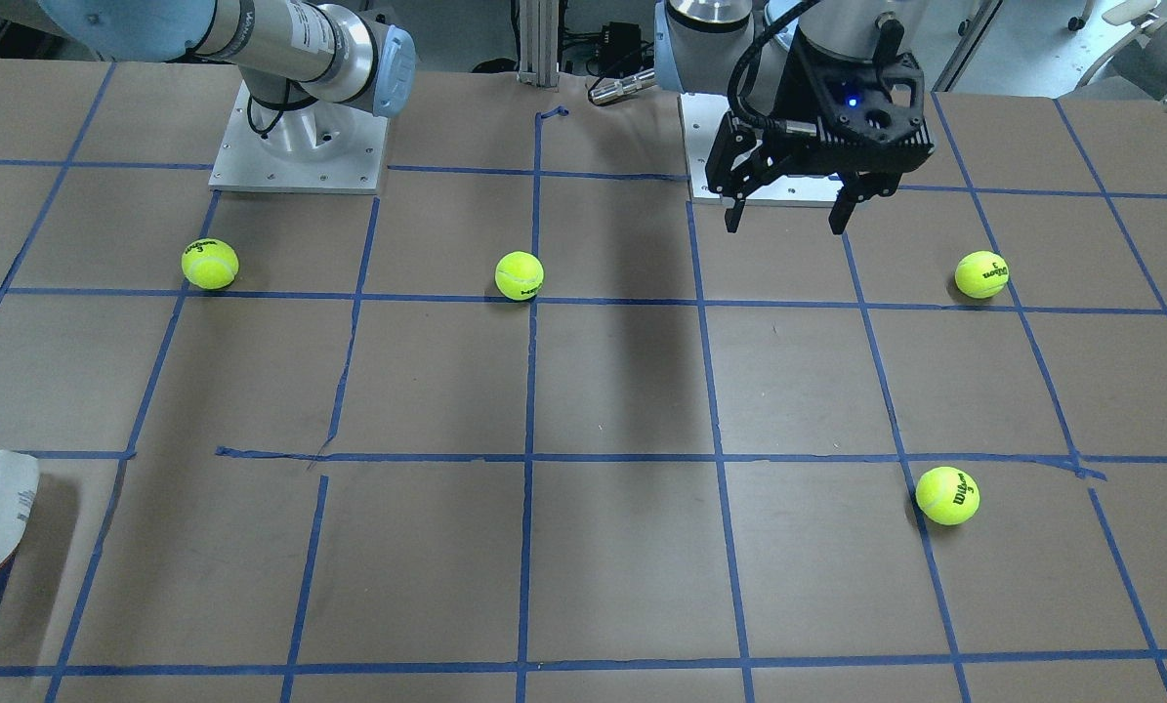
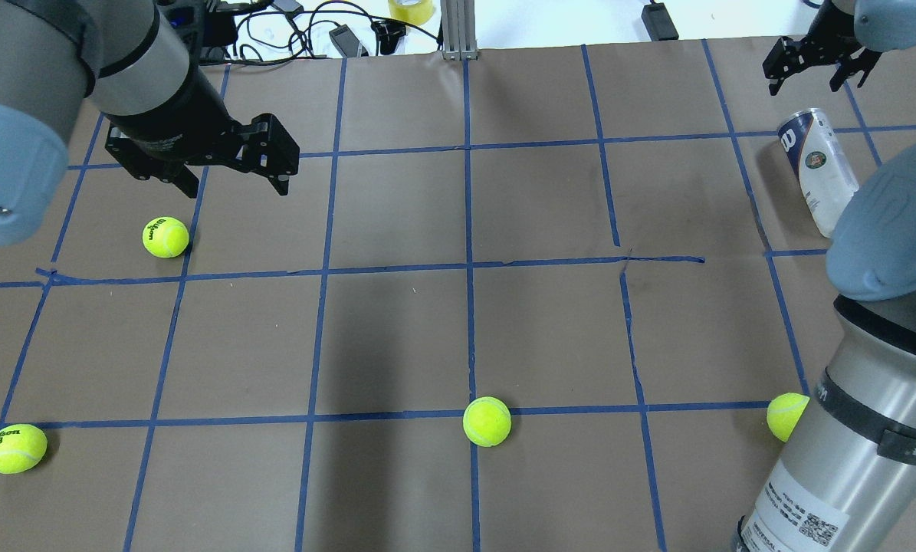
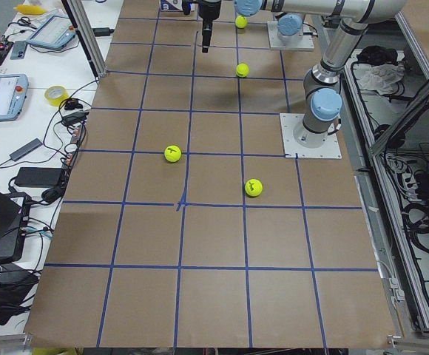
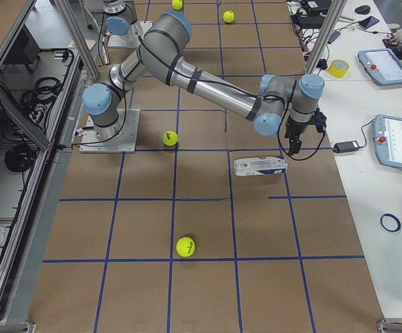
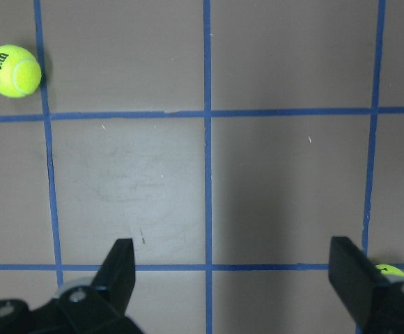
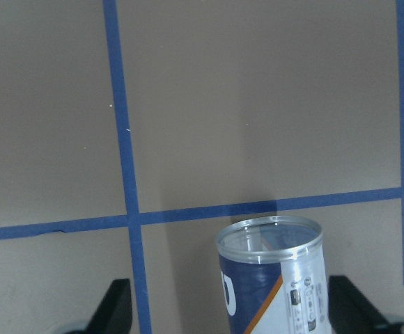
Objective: Lift up tennis ball bucket
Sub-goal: 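Close the right gripper around the open end of the can, then lift the can with the right gripper and carry it toward the table center, then lower the held can onto the table center, lying on its side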
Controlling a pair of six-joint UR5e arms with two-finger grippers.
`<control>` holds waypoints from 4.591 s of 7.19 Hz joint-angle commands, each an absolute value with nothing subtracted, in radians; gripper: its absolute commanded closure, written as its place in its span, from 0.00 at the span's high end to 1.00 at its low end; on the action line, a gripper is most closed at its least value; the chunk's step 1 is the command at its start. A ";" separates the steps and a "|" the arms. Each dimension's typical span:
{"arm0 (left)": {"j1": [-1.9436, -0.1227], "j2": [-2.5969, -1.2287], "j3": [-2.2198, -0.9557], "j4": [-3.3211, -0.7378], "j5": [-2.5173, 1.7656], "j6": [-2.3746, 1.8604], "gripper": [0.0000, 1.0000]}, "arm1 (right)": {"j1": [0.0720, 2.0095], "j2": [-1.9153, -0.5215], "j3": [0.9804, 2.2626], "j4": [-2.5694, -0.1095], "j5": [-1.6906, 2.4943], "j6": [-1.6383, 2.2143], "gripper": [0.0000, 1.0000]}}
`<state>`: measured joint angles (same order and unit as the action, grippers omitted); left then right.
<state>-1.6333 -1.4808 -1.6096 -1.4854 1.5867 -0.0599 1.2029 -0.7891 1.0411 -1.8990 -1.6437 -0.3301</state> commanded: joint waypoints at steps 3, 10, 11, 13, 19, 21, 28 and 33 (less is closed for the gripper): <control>-1.637 -1.465 -1.575 -1.503 1.552 -0.058 1.00 | 1.167 -0.726 1.052 -1.913 -1.646 -0.385 1.00; -1.640 -1.493 -1.643 -1.505 1.555 -0.060 1.00 | 1.147 -0.701 1.092 -1.977 -1.640 -0.469 0.75; -1.640 -1.494 -1.644 -1.505 1.554 -0.061 1.00 | 1.147 -0.706 1.091 -1.988 -1.631 -0.498 0.71; -1.640 -1.496 -1.644 -1.500 1.552 -0.061 1.00 | 1.158 -0.774 1.091 -1.979 -1.597 -0.523 0.71; -1.640 -1.525 -1.646 -1.493 1.555 -0.060 1.00 | 1.483 -1.030 1.228 -1.868 -1.500 -0.644 0.54; -1.640 -1.528 -1.647 -1.491 1.554 -0.063 1.00 | 1.590 -1.048 1.293 -1.874 -1.514 -0.656 0.44; -1.640 -1.529 -1.647 -1.491 1.554 -0.061 1.00 | 1.928 -0.954 1.333 -2.082 -1.513 -0.943 0.31; -1.635 -1.528 -1.646 -1.491 1.555 -0.060 1.00 | 2.020 -0.919 1.356 -2.083 -1.506 -1.038 0.30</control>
<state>-1.6375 -1.5290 -1.6465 -1.4910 1.5549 -0.0598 2.0118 -0.9253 1.3515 -2.0819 -1.5078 -0.9976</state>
